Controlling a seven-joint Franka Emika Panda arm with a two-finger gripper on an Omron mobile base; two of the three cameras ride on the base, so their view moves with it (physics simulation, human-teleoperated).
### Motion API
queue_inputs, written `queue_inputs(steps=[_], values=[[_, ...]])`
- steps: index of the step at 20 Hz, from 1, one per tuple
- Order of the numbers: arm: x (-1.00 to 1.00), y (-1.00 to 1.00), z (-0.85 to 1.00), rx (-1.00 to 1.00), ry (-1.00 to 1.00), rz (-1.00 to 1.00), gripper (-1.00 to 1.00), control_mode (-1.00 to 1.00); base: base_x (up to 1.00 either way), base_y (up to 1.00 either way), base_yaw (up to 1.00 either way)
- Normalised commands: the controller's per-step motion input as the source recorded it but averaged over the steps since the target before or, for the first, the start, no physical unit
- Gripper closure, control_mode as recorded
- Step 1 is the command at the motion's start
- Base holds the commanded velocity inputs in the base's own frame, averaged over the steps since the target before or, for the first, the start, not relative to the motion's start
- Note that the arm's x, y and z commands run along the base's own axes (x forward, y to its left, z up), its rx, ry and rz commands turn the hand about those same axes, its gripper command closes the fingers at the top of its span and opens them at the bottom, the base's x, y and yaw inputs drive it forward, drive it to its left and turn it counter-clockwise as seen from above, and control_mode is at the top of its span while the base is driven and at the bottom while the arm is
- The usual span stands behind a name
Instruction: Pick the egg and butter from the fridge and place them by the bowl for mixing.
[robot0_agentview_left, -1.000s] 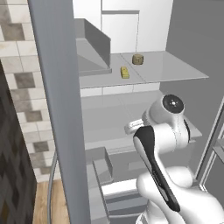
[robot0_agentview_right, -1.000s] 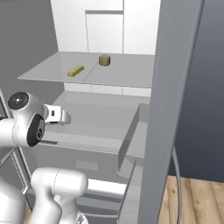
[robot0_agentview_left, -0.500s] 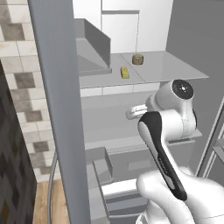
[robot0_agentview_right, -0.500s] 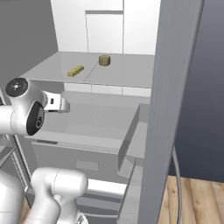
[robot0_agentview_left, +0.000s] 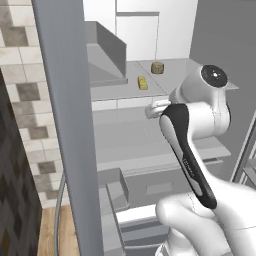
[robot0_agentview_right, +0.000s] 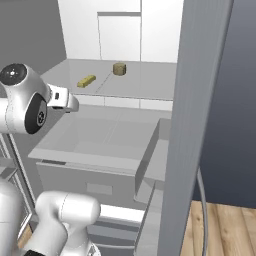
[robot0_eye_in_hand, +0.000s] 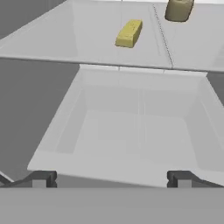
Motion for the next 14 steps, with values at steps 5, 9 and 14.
queue_inputs(steps=[5,9,14], values=[[0.12,-0.07,0.32,0.0,-0.12,-0.01,-1.0,-1.0,0.0,0.0,0.0],[0.32,-0.09,0.27,0.0,-0.06,-0.04,-1.0,-1.0,0.0,0.0,0.0],[0.42,-0.05,0.19,0.0,-0.12,0.0,-1.0,-1.0,0.0,0.0,0.0]])
